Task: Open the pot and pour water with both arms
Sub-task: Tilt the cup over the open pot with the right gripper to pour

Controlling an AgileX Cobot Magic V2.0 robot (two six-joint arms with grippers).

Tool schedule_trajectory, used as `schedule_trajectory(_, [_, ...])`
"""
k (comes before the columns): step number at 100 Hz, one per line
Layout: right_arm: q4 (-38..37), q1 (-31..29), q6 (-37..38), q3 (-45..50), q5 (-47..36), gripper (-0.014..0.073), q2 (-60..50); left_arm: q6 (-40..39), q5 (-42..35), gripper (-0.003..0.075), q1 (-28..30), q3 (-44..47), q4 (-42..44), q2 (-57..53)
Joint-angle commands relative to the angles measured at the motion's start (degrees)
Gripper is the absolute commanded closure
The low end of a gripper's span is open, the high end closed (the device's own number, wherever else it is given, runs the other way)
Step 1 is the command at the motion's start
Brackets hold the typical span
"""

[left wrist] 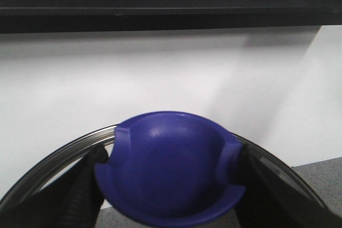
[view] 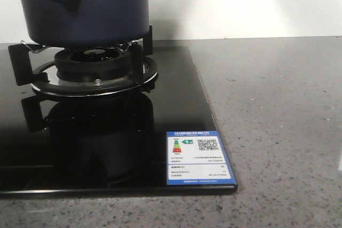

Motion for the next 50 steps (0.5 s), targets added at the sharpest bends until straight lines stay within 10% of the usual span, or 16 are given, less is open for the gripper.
schedule_trajectory(1, [6.3, -0.7, 0.3, -2.1, -3.0, 0.0285, -5.8, -0.5, -3.7, 0.0304, 0.1, -2.4, -1.2, -2.3])
schedule_trajectory(26, [29.7, -8.2, -2.6, 0.2, 2.4, 0.0285, -16.2, -0.5, -3.6, 0.0304, 0.1, -2.4, -1.3, -2.3])
schedule_trajectory(50, [35.7, -16.7, -2.7, 16.8, 15.0, 0.0285, -26.0, -0.5, -3.6, 0.0304, 0.1, -2.4, -1.4, -2.3])
